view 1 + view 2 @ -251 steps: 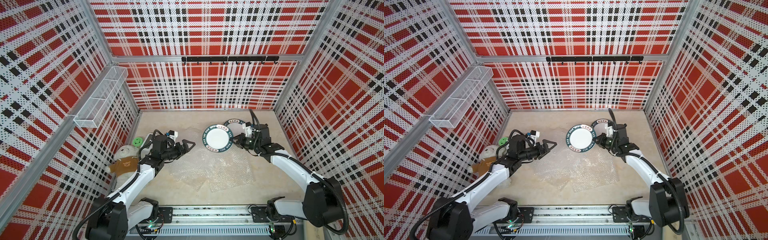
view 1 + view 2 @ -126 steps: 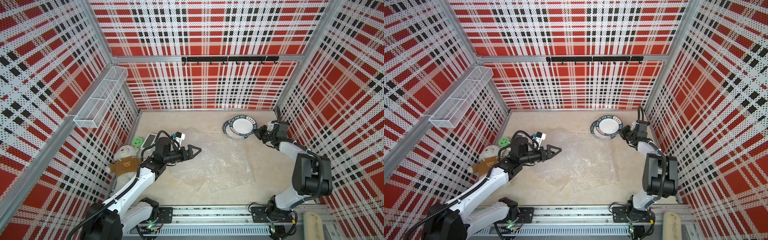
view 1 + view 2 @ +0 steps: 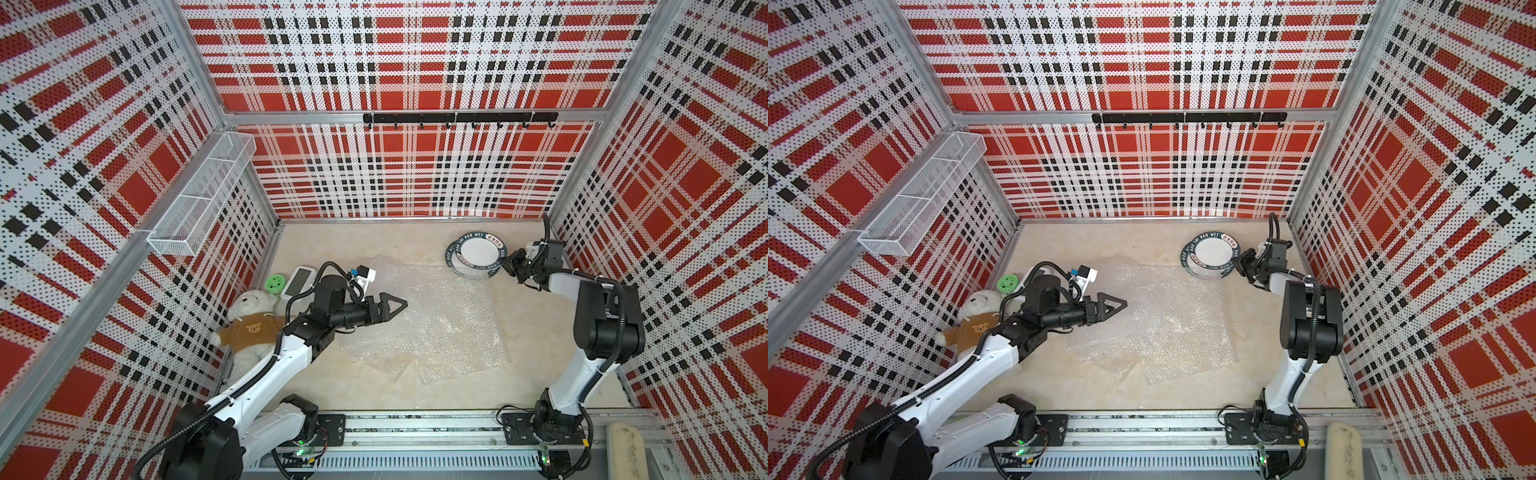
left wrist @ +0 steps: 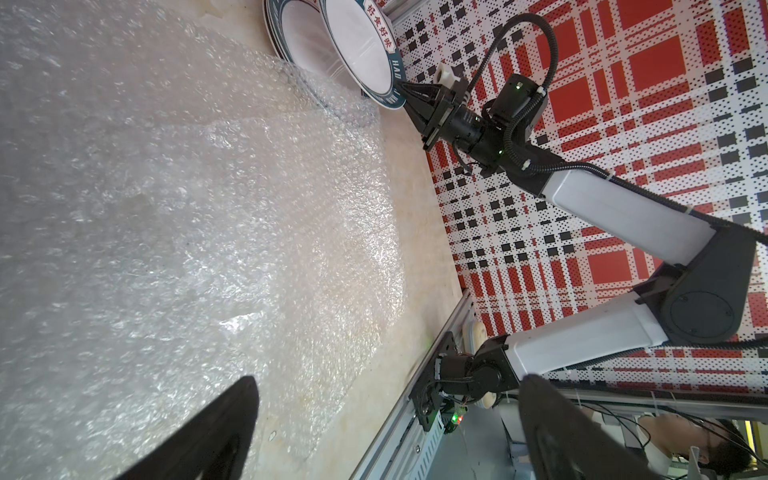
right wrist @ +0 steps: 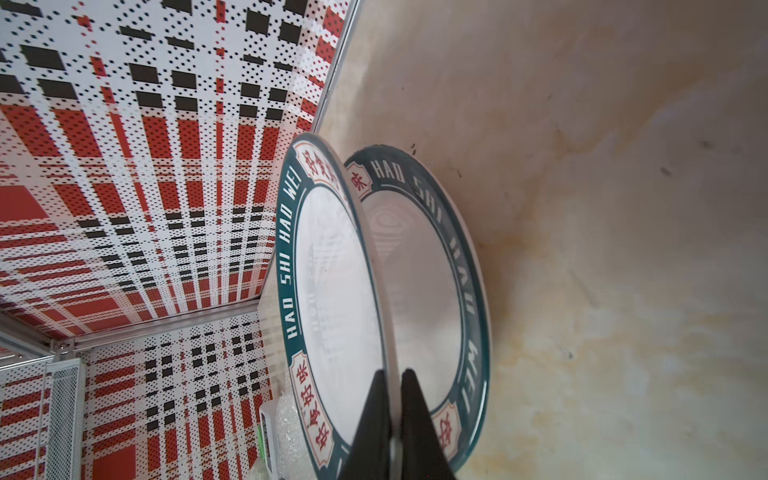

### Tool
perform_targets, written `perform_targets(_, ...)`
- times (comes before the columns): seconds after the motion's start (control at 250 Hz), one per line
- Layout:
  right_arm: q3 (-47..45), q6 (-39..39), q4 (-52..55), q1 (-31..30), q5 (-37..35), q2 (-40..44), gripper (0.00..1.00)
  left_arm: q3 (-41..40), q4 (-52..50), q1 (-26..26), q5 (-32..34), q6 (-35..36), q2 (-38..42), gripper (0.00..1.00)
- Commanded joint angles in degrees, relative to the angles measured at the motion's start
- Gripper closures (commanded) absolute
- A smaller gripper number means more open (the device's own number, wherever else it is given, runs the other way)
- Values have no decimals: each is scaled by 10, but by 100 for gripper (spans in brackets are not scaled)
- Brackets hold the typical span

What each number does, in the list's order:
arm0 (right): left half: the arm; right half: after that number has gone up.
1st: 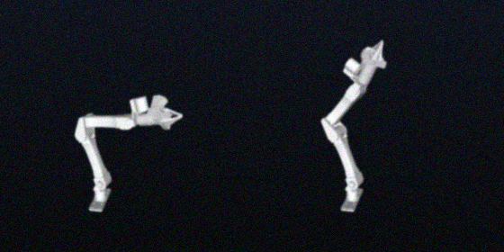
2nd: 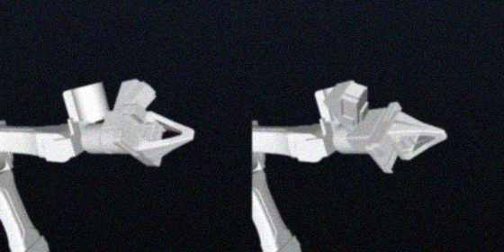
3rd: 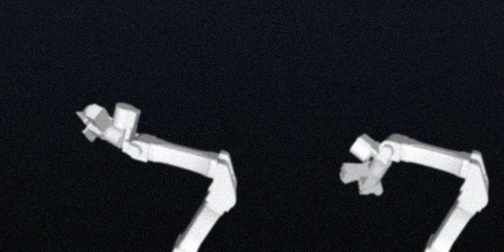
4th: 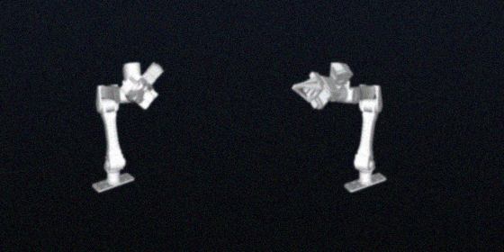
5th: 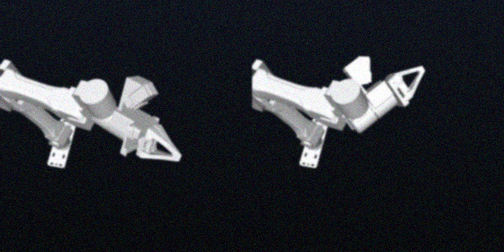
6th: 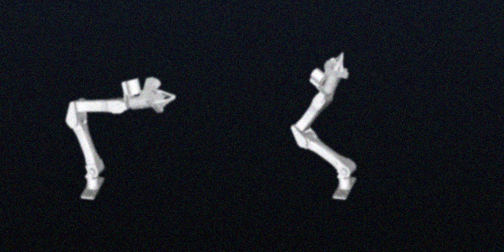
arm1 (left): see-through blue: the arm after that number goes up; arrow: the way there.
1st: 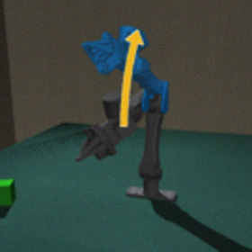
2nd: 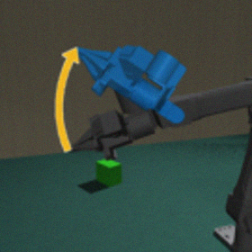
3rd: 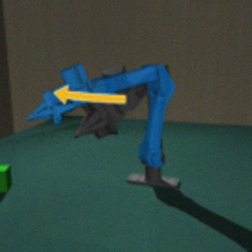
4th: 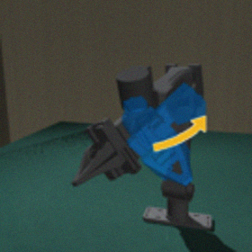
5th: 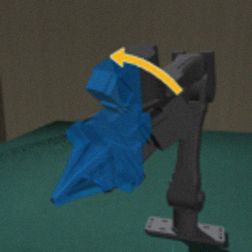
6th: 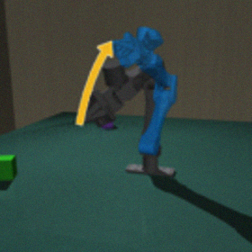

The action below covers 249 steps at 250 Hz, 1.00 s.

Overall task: Unpack dinner plates from bubble wrap
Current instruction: Place the plate on the plate.

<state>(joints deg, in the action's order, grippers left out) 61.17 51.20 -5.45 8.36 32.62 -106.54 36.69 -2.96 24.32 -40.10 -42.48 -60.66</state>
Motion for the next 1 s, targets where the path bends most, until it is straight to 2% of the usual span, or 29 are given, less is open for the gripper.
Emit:
perform_targets(0.0, 17, -8, -45, 0, 12, 0, 100, 12, 11, 5, -3, 4, -3, 1)
perform_targets(0.228, 43, -19, -39, 0, 14, -28, 100, 9, 21, 11, 2, -1, -11, 1)
perform_targets(0.564, 111, -71, 31, 1, -8, -62, 100, 7, 38, 19, 5, -10, -27, 1)
perform_targets(0.992, 99, -109, 30, 1, -21, -72, 100, 13, 43, 19, 6, -15, -31, 1)
